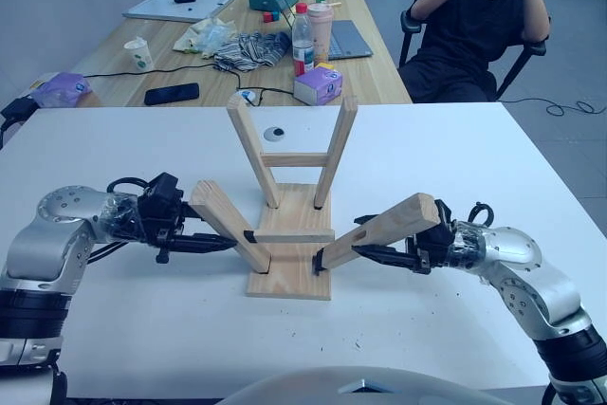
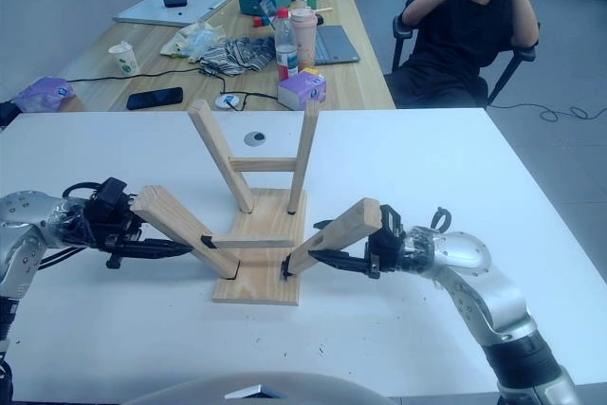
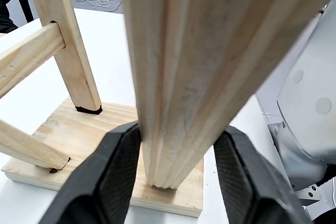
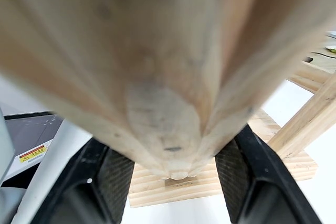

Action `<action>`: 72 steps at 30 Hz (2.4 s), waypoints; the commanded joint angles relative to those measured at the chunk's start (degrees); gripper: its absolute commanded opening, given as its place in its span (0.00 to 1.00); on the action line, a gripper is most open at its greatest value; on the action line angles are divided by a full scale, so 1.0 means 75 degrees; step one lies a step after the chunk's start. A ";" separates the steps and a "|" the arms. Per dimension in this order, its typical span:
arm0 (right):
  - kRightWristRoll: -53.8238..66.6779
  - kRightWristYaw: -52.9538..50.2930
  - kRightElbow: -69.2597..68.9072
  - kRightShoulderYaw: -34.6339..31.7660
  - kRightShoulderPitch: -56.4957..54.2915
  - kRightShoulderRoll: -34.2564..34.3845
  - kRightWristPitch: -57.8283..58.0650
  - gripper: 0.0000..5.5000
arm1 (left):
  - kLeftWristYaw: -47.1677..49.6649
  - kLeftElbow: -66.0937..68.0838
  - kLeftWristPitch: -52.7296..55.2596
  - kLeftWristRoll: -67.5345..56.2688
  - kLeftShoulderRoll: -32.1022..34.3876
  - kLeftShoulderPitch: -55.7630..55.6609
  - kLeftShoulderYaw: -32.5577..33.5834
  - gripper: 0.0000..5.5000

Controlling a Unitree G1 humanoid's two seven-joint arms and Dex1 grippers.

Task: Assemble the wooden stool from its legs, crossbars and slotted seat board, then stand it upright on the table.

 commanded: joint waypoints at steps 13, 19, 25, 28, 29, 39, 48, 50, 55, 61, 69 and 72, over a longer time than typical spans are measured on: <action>-0.1106 -0.0440 0.0601 0.1104 0.0497 -0.0081 0.0389 0.37 | 0.0161 0.0131 0.0196 0.0089 -0.0065 -0.0026 -0.0023 0.38; -0.1049 -0.0070 0.1396 0.0717 -0.0145 -0.0501 0.0267 0.37 | 0.0206 0.0056 0.0162 0.0070 -0.0083 0.0088 0.0029 0.38; -0.1343 0.0407 0.1383 0.0940 -0.0043 -0.0931 0.0252 0.37 | 0.0319 -0.0105 0.0126 0.0045 -0.0124 0.0206 0.0069 0.38; -0.1588 0.0375 0.1439 0.0993 -0.0138 -0.1013 0.0212 0.37 | 0.0412 -0.0286 0.0158 -0.0021 -0.0138 0.0345 0.0137 0.38; -0.1823 0.0267 0.1445 0.1107 -0.0186 -0.1023 0.0202 0.37 | 0.0442 -0.0354 0.0176 -0.0047 -0.0153 0.0373 0.0149 0.38; -0.1957 -0.1188 -0.0205 0.2035 -0.1094 -0.1096 0.2891 0.37 | 0.0677 -0.1020 0.0346 -0.0348 -0.0189 0.0594 0.0244 0.38; -0.1705 -0.1809 0.0233 0.1870 -0.1655 -0.0845 0.4003 0.37 | 0.0757 -0.1241 0.0402 -0.0446 -0.0266 0.0859 0.0384 0.38; -0.1694 -0.1880 0.0350 0.1802 -0.1706 -0.0777 0.4105 0.37 | 0.0757 -0.1242 0.0394 -0.0439 -0.0268 0.0878 0.0393 0.38; -0.1627 -0.2044 0.0488 0.1781 -0.1906 -0.0501 0.4303 0.37 | 0.0778 -0.1286 0.0417 -0.0435 -0.0262 0.0851 0.0376 0.38; -0.1463 -0.1951 0.0087 0.1906 -0.2027 -0.0411 0.4415 0.37 | 0.0774 -0.1550 0.0424 -0.0101 -0.0115 0.0731 -0.0027 0.38; -0.2890 -0.1814 0.1075 0.3940 -0.2264 -0.0138 0.3850 0.37 | 0.0574 -0.1747 0.0719 0.0680 -0.0016 0.0549 -0.1521 0.38; -0.3130 -0.1765 0.1721 0.4388 -0.1970 -0.0328 0.3678 0.37 | 0.0536 -0.1739 0.0527 0.1143 0.0115 0.1045 -0.1965 0.38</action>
